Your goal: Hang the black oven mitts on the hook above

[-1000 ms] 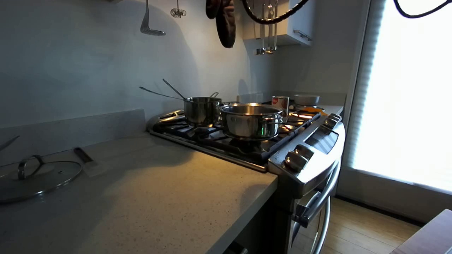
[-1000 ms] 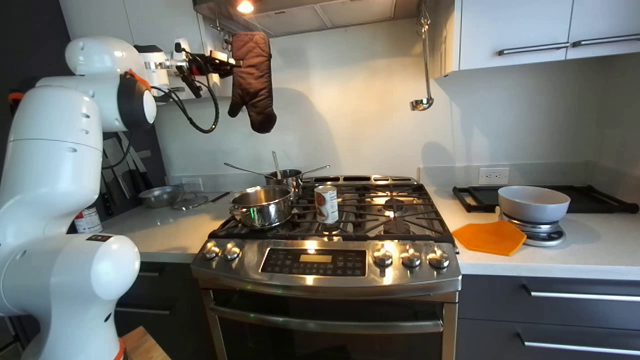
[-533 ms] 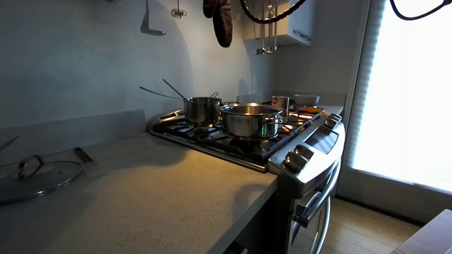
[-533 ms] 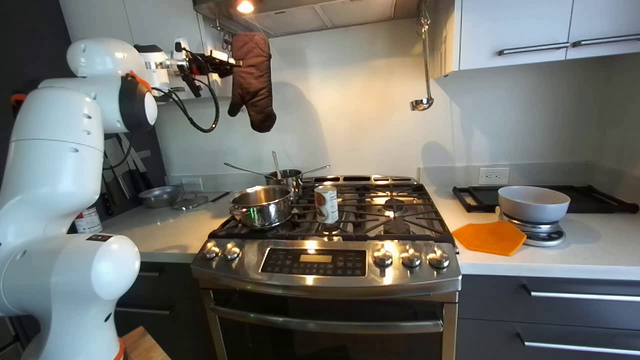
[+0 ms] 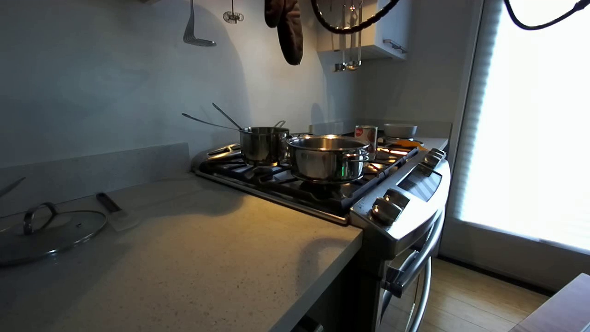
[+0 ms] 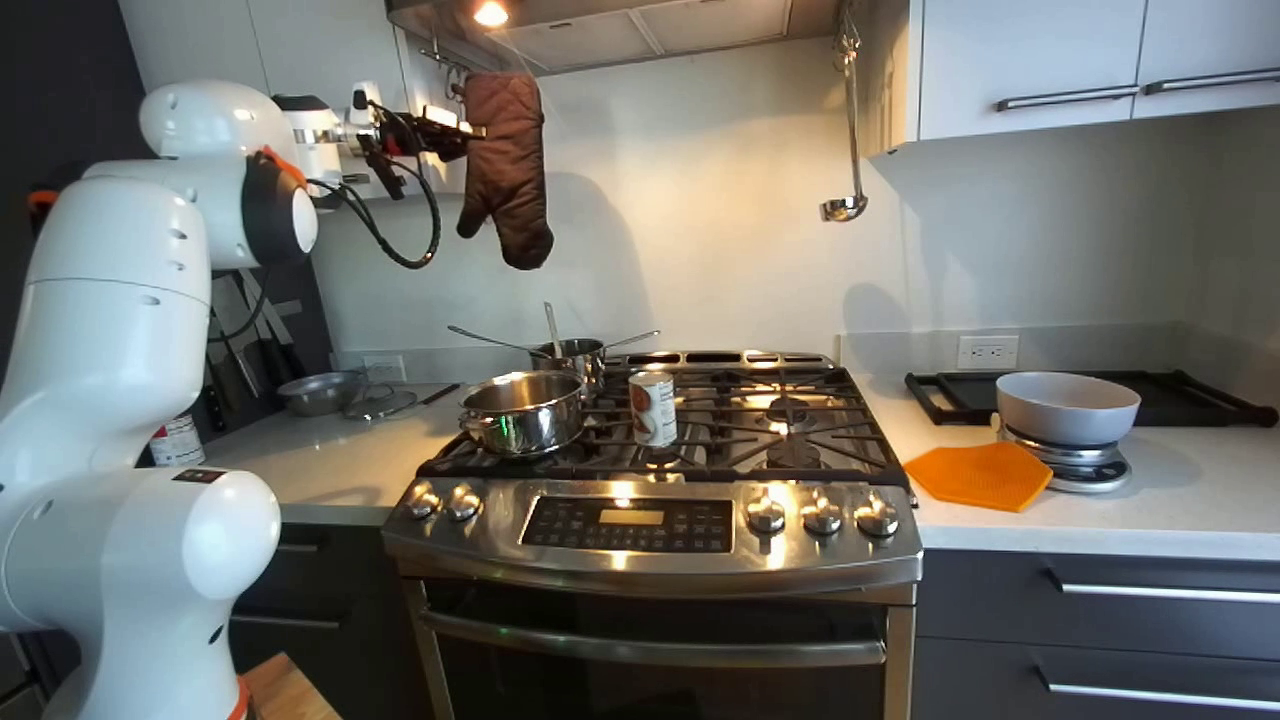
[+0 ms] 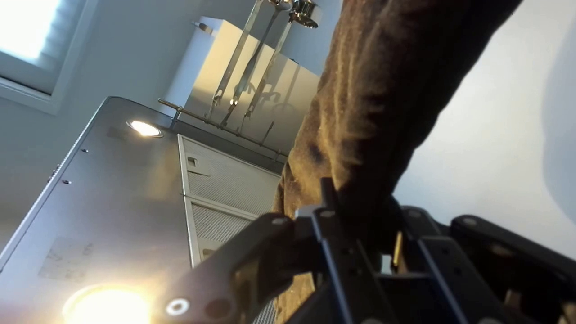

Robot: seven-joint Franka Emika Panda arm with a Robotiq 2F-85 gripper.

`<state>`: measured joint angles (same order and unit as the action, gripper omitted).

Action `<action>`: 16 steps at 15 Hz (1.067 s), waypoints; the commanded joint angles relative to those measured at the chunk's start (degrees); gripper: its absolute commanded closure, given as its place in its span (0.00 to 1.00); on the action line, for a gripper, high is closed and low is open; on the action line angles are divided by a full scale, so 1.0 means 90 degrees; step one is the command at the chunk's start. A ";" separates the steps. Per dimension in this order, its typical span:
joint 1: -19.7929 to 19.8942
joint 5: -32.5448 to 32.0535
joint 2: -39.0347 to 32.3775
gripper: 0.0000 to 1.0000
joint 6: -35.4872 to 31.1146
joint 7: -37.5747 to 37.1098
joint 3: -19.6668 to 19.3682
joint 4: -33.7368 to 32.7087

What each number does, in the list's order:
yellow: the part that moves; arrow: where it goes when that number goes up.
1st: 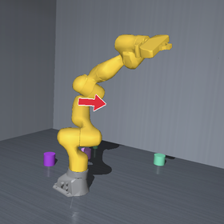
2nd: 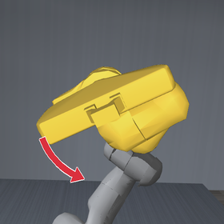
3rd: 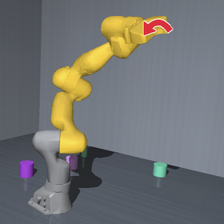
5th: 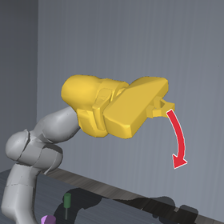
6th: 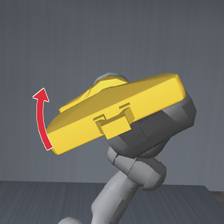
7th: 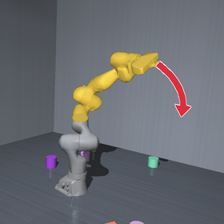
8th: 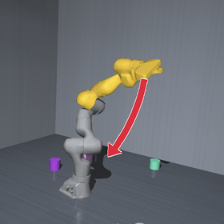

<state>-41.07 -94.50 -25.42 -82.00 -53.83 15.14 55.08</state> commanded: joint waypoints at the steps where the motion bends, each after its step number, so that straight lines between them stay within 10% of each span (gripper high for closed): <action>1: -0.0022 -0.0024 -0.0056 0.95 -0.0038 0.0174 0.0005 -0.0093; 3: -0.0029 -0.0037 -0.0065 0.95 -0.0037 0.0175 0.0003 -0.0079; 5: -0.0046 -0.0055 -0.0077 0.52 -0.0019 0.0169 -0.0001 -0.0077; 16: -0.0087 0.0094 -0.0034 0.00 0.0122 0.0348 0.0033 -0.0092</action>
<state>-41.56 -94.53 -25.89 -81.95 -53.10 15.09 54.88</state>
